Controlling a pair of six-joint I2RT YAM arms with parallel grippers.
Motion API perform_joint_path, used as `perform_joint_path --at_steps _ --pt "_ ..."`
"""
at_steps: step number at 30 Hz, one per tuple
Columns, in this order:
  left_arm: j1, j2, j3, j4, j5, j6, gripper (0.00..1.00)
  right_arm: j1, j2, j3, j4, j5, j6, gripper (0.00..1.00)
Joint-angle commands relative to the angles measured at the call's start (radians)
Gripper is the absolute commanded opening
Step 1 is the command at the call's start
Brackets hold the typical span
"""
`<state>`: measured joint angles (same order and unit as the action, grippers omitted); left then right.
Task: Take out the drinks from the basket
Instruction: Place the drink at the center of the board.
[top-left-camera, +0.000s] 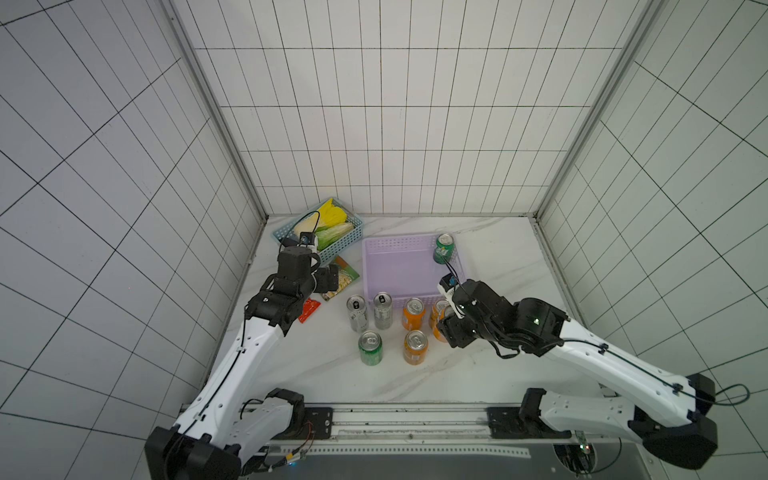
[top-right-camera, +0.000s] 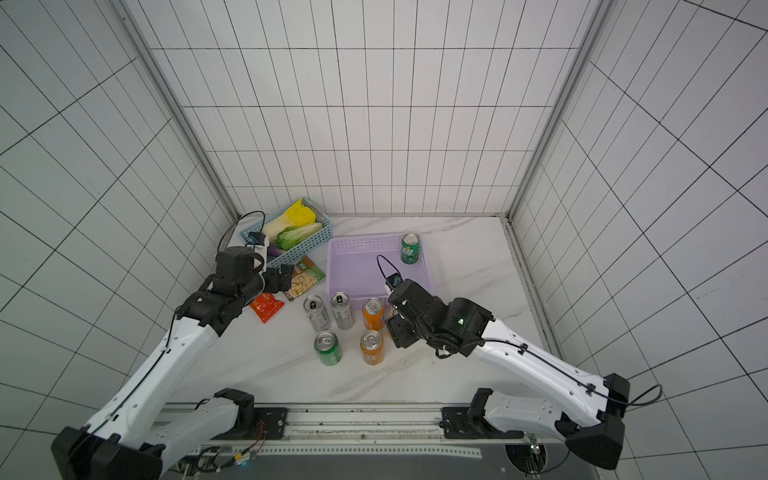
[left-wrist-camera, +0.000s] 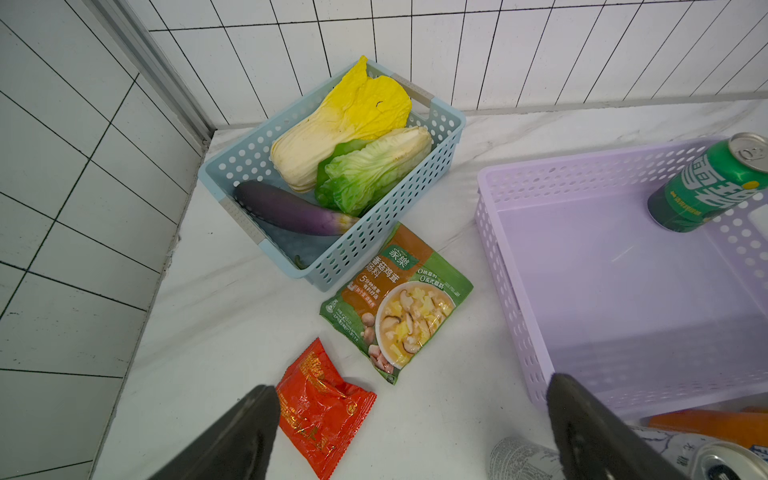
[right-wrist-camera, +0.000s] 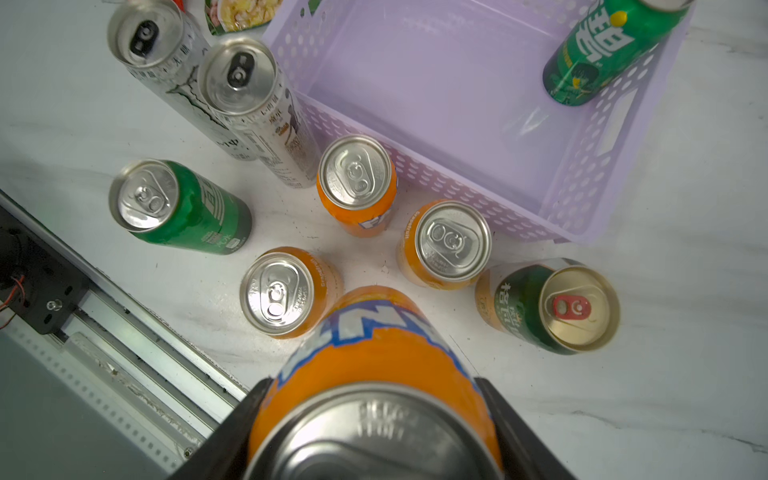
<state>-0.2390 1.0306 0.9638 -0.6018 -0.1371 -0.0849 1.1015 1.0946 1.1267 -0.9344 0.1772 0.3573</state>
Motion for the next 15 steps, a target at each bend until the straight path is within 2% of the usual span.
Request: perform_joint_path --at_steps 1,15 --pt "0.003 -0.002 -0.003 0.022 0.002 0.012 0.98 0.009 -0.041 -0.065 0.096 0.027 0.053 0.59" --pt "0.004 0.008 -0.004 0.021 -0.001 0.013 0.98 0.01 -0.05 -0.255 0.198 0.032 0.121 0.59"
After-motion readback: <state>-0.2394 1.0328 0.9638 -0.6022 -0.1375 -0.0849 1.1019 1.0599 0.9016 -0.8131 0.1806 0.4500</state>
